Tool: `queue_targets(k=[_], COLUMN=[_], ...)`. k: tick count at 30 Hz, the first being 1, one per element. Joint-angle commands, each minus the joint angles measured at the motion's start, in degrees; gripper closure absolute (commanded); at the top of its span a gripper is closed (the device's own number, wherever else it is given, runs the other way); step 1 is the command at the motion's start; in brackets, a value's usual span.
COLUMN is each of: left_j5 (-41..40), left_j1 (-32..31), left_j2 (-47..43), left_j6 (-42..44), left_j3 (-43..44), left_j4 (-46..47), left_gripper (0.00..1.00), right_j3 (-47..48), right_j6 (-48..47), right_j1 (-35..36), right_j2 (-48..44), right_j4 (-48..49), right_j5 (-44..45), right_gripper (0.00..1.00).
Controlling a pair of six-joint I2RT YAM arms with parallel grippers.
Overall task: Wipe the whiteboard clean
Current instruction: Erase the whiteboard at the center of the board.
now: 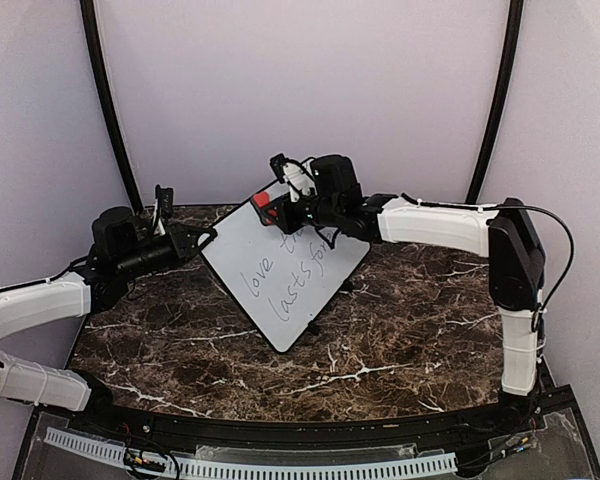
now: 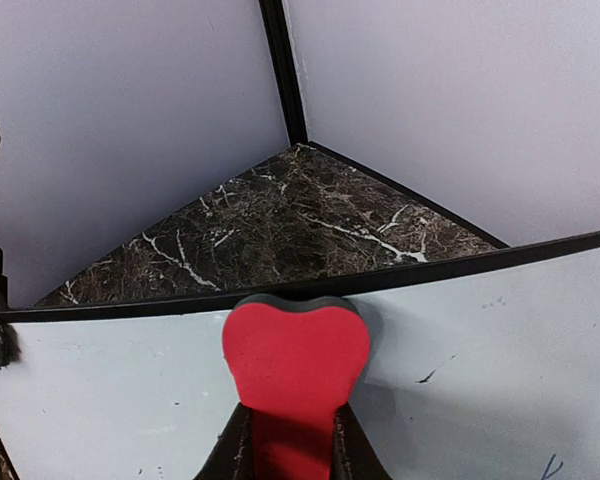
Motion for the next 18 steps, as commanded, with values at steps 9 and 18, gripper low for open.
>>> queue_targets(k=[9, 18], left_j5=[11.50, 11.38], left_j1=[-1.72, -1.72], left_j2=[-3.20, -3.80], left_j6=[1.84, 1.87], left_j3=[0.88, 0.79], left_j4=[10.64, 10.62], left_gripper=[1.00, 1.00], right_j3=[-6.67, -11.53], right_j6=[-5.12, -4.82], right_j1=[8.12, 10.08], right_j2=[-2.00, -3.93], right_j4=[-0.07, 2.49], right_j5=[-0.07, -0.38], right_gripper=[0.97, 0.97])
